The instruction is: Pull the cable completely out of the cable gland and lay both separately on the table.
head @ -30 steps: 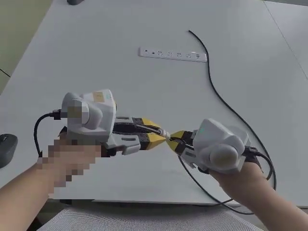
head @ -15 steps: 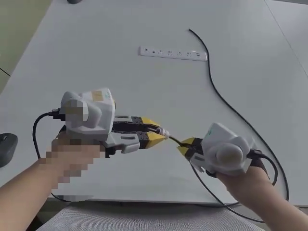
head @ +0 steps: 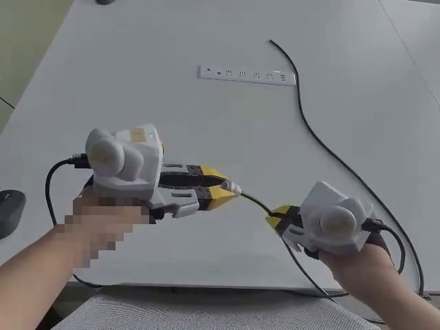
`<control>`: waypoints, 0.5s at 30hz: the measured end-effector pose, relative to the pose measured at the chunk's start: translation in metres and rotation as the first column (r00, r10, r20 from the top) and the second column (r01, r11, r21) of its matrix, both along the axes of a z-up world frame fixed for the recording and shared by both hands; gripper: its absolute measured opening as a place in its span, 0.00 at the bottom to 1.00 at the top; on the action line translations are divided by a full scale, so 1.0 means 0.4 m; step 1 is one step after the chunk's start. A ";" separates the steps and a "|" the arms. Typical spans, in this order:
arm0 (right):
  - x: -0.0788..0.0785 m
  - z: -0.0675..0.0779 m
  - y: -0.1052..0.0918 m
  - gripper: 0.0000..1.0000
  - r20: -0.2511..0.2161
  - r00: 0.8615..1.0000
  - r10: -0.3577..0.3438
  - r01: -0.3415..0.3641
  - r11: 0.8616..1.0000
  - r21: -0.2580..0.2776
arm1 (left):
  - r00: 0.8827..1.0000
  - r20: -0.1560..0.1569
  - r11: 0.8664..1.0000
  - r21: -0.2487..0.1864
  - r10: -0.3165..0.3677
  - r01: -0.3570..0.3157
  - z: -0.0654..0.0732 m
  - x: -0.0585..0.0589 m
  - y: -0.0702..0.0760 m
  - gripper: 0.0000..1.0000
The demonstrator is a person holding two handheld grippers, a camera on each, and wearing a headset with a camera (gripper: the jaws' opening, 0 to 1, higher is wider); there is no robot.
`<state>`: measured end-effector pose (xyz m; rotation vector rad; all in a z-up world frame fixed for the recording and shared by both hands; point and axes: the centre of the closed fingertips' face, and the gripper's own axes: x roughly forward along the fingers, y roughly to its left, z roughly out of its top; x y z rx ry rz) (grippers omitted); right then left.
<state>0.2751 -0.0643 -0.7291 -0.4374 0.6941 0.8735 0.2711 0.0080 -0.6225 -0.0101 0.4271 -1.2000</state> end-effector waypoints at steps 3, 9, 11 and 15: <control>-0.001 -0.003 -0.008 0.00 -0.002 1.000 -0.005 0.005 1.000 -0.002 | 1.000 0.000 1.000 0.000 0.001 -0.001 -0.001 -0.001 0.001 0.15; -0.002 -0.024 -0.027 0.00 -0.012 1.000 -0.012 0.011 1.000 -0.026 | 1.000 0.005 1.000 0.001 0.005 -0.005 0.002 -0.001 0.002 0.15; -0.002 -0.028 -0.034 0.00 -0.012 1.000 -0.015 0.014 0.999 -0.035 | 1.000 0.004 1.000 -0.002 0.006 -0.006 0.004 0.000 0.003 0.15; -0.002 -0.026 -0.037 0.00 -0.007 1.000 -0.016 0.016 0.999 -0.033 | 1.000 0.004 1.000 -0.002 0.005 -0.005 0.005 0.000 0.005 0.15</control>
